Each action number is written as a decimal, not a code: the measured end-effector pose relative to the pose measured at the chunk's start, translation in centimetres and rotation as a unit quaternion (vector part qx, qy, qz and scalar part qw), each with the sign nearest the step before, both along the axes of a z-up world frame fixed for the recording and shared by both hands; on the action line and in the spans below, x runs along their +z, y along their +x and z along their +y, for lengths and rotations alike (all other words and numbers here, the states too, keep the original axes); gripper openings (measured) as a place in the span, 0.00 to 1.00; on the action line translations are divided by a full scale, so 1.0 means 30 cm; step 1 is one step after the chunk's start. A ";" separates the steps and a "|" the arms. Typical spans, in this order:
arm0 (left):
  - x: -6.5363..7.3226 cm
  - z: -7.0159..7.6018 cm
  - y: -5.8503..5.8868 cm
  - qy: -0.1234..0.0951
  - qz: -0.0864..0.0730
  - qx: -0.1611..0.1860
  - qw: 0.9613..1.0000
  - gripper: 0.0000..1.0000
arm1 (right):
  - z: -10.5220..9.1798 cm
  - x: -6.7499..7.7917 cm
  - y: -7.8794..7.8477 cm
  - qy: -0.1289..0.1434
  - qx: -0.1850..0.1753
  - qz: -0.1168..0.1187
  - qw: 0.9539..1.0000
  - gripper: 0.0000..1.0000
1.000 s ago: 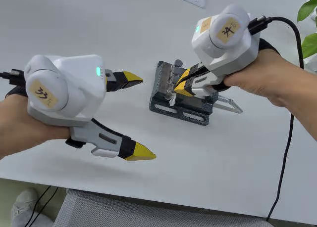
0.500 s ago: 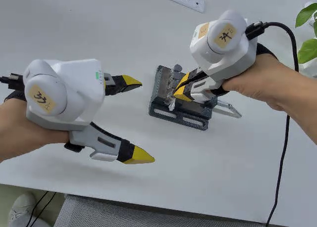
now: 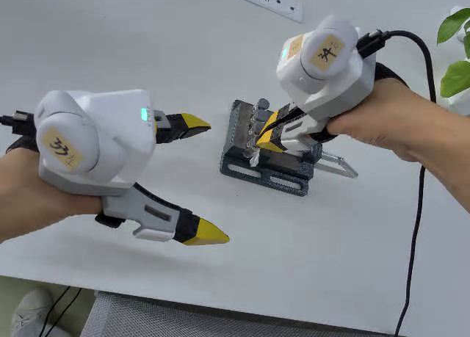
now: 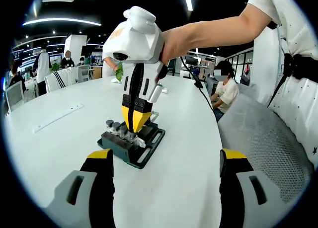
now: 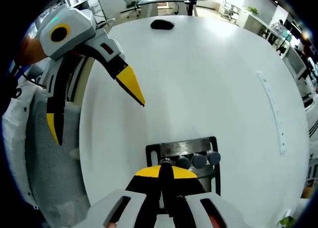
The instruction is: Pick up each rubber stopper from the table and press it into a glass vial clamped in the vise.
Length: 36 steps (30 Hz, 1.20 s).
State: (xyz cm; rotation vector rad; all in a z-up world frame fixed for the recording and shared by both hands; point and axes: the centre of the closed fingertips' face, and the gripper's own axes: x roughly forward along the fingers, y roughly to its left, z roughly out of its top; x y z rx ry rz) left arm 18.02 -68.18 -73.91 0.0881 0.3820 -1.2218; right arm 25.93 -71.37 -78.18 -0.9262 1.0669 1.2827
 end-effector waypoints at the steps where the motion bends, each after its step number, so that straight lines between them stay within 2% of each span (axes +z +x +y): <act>1: -0.001 0.000 0.001 0.000 0.000 0.000 1.000 0.87 | 0.000 0.000 0.000 0.000 0.000 0.000 1.000 0.01; 28: -0.003 -0.016 0.005 -0.004 0.001 -0.003 1.000 0.86 | -0.001 -0.006 -0.005 -0.023 0.008 0.006 1.000 0.01; 36: -0.001 -0.021 0.004 -0.005 0.002 -0.002 1.000 0.86 | 0.001 -0.005 -0.011 -0.023 0.006 0.009 1.000 0.01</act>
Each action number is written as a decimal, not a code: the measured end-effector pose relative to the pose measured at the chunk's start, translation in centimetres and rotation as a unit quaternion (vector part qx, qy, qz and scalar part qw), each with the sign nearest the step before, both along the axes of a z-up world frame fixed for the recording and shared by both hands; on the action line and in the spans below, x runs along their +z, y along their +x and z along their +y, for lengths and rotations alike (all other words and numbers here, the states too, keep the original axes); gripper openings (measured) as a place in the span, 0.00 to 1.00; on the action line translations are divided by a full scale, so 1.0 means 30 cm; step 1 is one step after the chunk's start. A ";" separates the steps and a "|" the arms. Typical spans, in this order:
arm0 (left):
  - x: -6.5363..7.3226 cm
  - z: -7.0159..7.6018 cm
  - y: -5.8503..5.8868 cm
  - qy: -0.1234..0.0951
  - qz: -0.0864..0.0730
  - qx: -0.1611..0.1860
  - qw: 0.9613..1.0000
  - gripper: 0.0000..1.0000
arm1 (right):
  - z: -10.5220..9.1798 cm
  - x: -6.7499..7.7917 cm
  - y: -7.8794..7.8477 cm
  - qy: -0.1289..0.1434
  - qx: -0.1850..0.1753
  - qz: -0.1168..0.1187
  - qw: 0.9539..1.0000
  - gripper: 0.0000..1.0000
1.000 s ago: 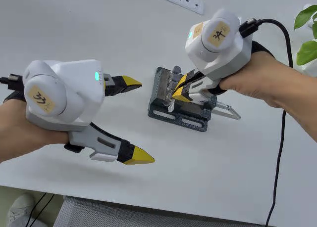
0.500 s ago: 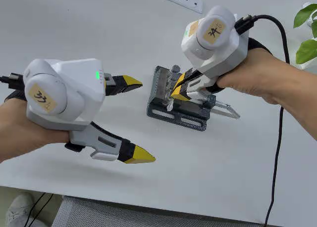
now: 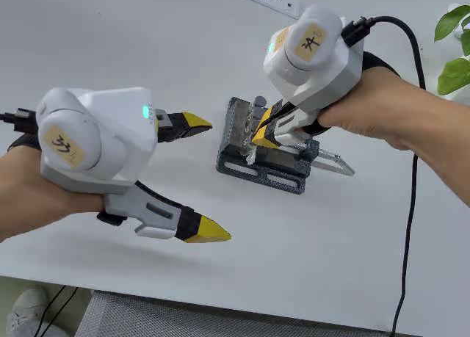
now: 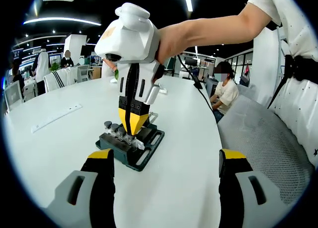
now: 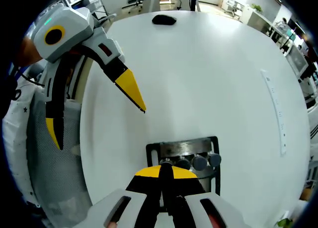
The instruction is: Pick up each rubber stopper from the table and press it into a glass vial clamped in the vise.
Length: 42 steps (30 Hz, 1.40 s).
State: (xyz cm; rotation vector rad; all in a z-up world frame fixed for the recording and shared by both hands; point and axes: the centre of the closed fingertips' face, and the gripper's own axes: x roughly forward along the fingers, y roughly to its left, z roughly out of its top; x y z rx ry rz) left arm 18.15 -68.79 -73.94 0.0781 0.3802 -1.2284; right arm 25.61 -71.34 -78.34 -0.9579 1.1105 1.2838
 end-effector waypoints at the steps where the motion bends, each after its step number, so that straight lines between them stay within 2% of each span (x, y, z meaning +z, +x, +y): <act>1: 0.001 -0.001 0.000 -0.001 0.000 0.000 1.000 0.86 | 0.001 -0.001 0.001 -0.001 0.000 0.001 1.000 0.01; 9: -0.002 0.002 -0.001 0.001 0.001 0.000 1.000 0.86 | 0.000 -0.005 0.006 -0.021 0.014 0.000 1.000 0.01; 15: -0.002 0.003 0.001 0.001 0.000 0.001 1.000 0.86 | 0.001 -0.004 0.008 -0.017 0.010 0.003 1.000 0.01; 26: 0.012 0.017 0.003 0.009 -0.004 0.004 1.000 0.86 | -0.006 0.003 0.009 0.022 -0.017 0.006 1.000 0.01; 33: 0.014 0.022 0.006 0.012 -0.004 0.006 1.000 0.86 | -0.003 0.005 0.007 0.037 -0.024 0.001 0.999 0.00; 42: 0.008 0.026 0.008 0.021 -0.004 0.004 1.000 0.87 | -0.006 0.055 0.014 0.070 -0.043 -0.007 0.997 0.01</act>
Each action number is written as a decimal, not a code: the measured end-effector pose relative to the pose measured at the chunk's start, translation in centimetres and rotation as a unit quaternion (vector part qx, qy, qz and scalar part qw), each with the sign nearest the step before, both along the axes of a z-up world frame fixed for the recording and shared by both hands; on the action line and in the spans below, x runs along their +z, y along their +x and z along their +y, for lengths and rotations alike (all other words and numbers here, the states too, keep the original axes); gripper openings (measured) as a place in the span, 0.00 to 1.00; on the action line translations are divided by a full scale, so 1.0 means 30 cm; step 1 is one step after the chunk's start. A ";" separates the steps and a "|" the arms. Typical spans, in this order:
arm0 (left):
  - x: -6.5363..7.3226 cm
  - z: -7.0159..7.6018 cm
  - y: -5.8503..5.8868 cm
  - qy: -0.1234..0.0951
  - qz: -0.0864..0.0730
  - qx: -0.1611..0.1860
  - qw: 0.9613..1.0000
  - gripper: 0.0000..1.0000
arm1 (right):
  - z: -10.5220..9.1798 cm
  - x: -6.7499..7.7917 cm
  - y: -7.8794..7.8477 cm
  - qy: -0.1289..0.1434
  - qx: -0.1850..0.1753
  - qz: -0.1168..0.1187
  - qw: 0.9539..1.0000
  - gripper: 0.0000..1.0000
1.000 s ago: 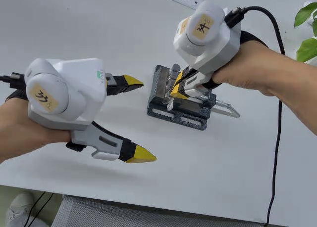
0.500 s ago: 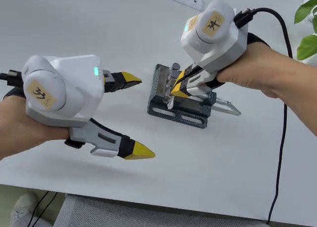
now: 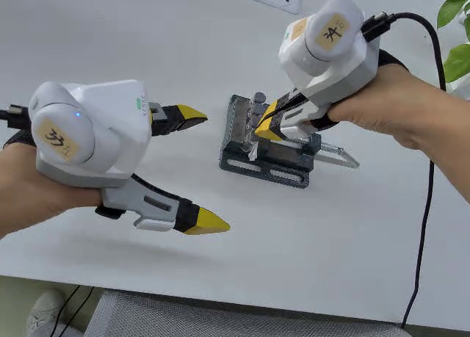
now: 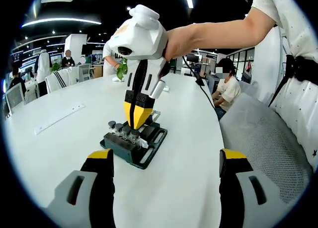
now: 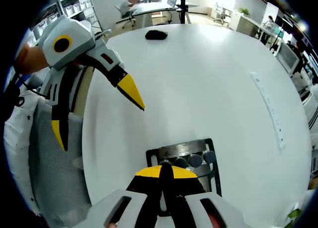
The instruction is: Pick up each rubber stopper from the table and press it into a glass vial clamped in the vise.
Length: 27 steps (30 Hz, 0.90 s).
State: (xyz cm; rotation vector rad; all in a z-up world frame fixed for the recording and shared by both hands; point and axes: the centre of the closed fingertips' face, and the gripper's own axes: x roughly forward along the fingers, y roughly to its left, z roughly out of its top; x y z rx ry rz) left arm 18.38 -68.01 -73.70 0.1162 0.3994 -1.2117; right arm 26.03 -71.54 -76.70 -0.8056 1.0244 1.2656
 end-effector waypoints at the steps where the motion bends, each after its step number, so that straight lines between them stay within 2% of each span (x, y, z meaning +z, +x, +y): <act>1: 0.001 0.000 -0.001 0.001 0.000 0.000 1.000 0.87 | -0.004 0.006 0.002 0.003 -0.003 -0.002 1.000 0.02; 9: 0.010 0.015 0.010 0.006 -0.003 0.004 1.000 0.91 | -0.062 0.053 0.003 0.031 -0.029 -0.009 0.999 0.07; 19: 0.041 0.044 0.033 0.002 -0.007 0.022 1.000 0.98 | -0.173 0.092 -0.027 0.063 -0.061 -0.019 0.996 0.20; 26: 0.041 0.065 0.037 0.009 -0.007 0.031 0.999 0.99 | -0.250 0.110 -0.059 0.105 -0.096 -0.020 0.990 0.28; 27: 0.041 0.070 0.038 0.008 -0.007 0.034 0.999 0.99 | -0.259 0.113 -0.061 0.120 -0.106 -0.023 0.987 0.29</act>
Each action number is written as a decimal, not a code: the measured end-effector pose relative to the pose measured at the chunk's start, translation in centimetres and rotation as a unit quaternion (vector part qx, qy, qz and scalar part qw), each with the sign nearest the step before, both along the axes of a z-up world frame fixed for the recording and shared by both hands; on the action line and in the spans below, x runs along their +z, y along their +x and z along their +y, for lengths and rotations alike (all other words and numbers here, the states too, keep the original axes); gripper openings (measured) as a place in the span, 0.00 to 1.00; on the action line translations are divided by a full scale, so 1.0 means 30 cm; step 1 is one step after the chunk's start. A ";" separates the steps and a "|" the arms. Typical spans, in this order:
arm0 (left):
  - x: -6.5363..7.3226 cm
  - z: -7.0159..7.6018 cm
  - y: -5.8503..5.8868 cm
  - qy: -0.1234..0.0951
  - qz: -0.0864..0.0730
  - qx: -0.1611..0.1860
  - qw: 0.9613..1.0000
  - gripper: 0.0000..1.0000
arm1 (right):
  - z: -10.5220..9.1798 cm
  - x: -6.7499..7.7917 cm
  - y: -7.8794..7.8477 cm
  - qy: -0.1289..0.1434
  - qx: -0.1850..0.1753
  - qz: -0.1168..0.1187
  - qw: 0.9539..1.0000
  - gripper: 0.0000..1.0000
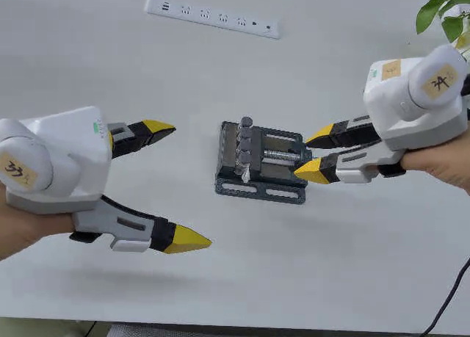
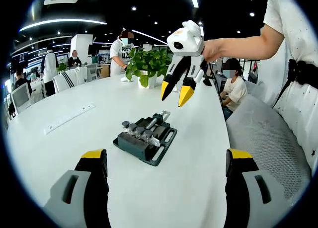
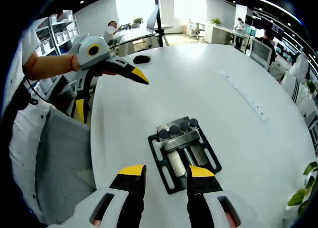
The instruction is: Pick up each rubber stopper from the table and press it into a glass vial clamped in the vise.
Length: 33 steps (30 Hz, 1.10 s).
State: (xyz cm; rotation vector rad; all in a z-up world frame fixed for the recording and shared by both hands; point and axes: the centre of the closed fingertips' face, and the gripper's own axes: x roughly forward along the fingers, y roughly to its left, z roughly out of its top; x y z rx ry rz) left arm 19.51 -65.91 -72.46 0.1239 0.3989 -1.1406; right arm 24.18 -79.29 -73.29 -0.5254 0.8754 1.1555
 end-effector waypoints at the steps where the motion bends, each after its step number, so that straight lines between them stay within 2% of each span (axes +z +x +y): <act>1: 0.001 0.002 -0.001 -0.003 0.002 0.002 1.000 0.99 | -0.008 0.000 -0.008 0.007 -0.008 0.003 1.000 0.31; 4: 0.002 0.007 -0.003 -0.003 0.001 0.005 1.000 0.99 | -0.035 -0.001 -0.023 0.040 -0.030 0.005 0.999 0.37; 7: -0.009 0.014 -0.006 0.006 0.000 0.005 1.000 0.99 | -0.061 -0.002 -0.040 0.075 -0.047 -0.004 0.996 0.42; 9: -0.015 0.018 -0.007 0.011 0.000 0.006 1.000 0.99 | -0.066 0.001 -0.049 0.094 -0.045 -0.019 0.994 0.50; 10: -0.017 0.020 -0.007 0.014 -0.001 0.007 1.000 0.99 | -0.075 -0.004 -0.061 0.105 -0.052 -0.018 0.993 0.53; 14: -0.016 0.029 0.001 0.016 -0.002 0.016 1.000 0.99 | -0.100 -0.022 -0.086 0.129 -0.058 -0.031 0.989 0.66; 18: -0.023 0.032 0.007 0.028 -0.006 0.018 0.999 0.99 | -0.109 -0.026 -0.111 0.163 -0.064 -0.045 0.983 0.75; 24: -0.036 0.036 0.016 0.034 -0.008 0.030 0.999 0.99 | -0.130 -0.047 -0.138 0.186 -0.078 -0.057 0.978 0.87; 26: -0.041 0.034 0.017 0.032 -0.004 0.031 0.999 0.99 | -0.126 -0.053 -0.142 0.191 -0.086 -0.061 0.976 0.90; 30: -0.049 0.032 0.020 0.035 -0.004 0.033 0.999 0.99 | -0.134 -0.070 -0.146 0.183 -0.091 -0.068 0.977 0.92; 33: -0.053 0.036 0.023 0.038 -0.006 0.036 0.999 0.99 | -0.144 -0.066 -0.136 0.191 -0.102 -0.070 0.974 0.92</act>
